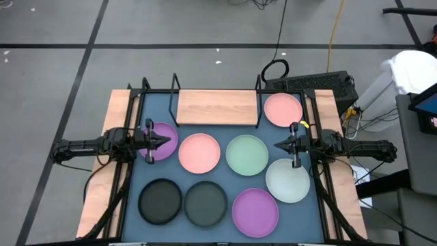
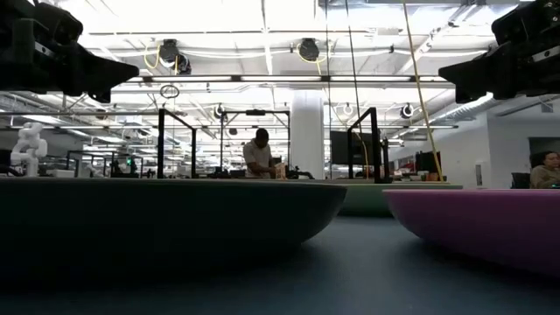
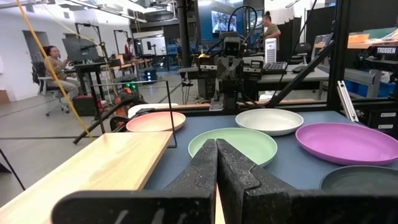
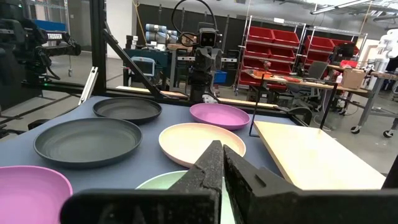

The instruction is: Place and stack plates onto a shelf

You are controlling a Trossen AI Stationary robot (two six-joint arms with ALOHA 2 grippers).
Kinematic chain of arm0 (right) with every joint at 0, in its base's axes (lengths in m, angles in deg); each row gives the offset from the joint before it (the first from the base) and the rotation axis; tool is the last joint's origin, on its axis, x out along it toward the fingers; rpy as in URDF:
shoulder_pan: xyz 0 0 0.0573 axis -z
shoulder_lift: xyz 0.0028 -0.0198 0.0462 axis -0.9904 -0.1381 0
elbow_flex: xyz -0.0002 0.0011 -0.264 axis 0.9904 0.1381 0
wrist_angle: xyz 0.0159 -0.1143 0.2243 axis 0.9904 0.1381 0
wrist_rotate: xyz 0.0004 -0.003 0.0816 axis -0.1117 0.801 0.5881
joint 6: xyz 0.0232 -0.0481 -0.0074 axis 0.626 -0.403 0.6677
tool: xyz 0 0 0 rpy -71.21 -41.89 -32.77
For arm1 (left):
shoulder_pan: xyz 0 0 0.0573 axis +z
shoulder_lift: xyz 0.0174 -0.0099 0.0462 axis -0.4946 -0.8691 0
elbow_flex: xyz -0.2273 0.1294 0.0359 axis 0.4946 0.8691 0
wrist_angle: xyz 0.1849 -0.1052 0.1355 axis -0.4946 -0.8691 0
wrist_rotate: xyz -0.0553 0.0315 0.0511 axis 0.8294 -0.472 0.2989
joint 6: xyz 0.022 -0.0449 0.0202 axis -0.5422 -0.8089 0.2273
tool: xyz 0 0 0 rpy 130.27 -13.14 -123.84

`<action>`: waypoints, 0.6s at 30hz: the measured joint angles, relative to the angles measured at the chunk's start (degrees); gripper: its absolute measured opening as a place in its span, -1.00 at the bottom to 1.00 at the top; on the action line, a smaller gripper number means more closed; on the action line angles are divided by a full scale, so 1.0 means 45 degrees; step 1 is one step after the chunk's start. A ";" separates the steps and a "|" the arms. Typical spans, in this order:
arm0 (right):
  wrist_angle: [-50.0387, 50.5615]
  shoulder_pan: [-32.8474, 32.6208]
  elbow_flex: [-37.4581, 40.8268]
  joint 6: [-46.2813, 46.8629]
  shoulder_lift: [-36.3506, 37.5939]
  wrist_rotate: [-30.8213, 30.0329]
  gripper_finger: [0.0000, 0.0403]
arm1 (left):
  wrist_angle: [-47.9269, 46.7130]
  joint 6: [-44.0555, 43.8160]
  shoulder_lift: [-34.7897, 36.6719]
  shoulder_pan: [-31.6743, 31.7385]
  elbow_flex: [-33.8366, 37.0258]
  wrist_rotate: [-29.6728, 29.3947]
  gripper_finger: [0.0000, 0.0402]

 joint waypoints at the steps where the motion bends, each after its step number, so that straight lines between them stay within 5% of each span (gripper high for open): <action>1: 0.0001 0.0001 -0.0003 -0.0001 0.0000 0.0000 -1.00 | 0.0004 0.0000 0.0000 -0.0002 0.0001 0.0001 -0.98; 18: 0.0053 0.0000 0.0000 0.0319 -0.0001 0.0000 -1.00 | 0.0004 0.0000 0.0000 -0.0003 0.0005 -0.0004 -0.98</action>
